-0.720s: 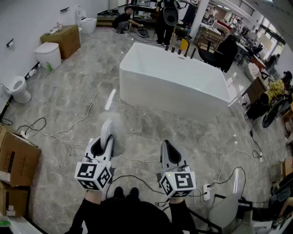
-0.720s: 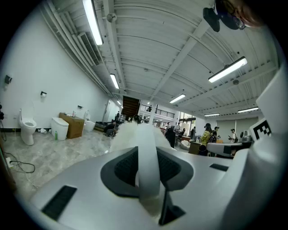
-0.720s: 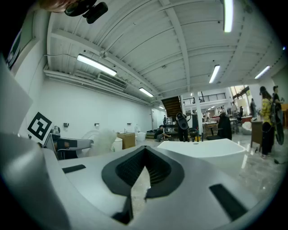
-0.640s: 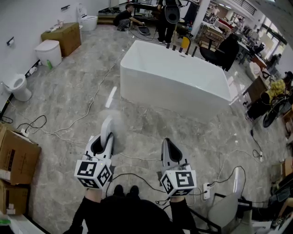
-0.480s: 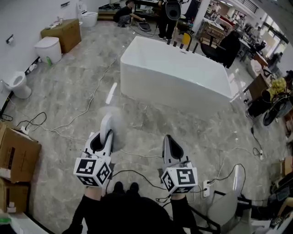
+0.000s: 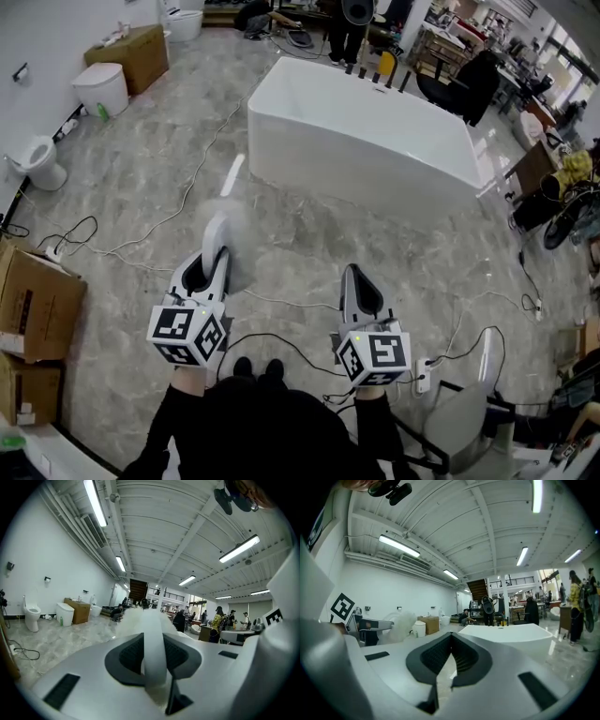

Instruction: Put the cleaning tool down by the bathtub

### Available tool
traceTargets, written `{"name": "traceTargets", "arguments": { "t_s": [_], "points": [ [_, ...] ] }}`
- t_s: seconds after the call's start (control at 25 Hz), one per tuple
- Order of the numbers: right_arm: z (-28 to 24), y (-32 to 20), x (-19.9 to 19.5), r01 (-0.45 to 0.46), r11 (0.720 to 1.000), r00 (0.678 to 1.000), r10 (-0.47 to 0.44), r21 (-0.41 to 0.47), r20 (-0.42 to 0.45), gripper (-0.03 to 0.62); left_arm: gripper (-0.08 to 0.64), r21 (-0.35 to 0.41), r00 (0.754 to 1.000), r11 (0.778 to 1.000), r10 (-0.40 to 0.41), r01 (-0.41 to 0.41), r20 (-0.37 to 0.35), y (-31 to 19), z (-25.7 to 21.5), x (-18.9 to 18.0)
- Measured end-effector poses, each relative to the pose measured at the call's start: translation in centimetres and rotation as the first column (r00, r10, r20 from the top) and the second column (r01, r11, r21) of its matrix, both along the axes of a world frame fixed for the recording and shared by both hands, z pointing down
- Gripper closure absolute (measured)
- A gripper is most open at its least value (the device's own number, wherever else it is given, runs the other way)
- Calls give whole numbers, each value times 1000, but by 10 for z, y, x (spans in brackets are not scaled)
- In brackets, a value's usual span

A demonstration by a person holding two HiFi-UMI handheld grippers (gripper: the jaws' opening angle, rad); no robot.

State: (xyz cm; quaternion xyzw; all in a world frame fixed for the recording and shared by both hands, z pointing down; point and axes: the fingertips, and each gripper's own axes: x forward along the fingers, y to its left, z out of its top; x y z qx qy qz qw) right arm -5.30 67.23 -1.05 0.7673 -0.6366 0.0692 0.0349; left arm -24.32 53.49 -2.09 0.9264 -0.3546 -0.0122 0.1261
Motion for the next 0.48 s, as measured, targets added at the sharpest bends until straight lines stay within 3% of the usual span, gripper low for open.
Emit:
{"name": "traceTargets", "arguments": {
  "t_s": [0.48],
  "points": [
    [-1,18,34,-22,1000,1000,22,3,-6,594,466,46,1000,999,-20,20,8,4,-12,27]
  ]
}}
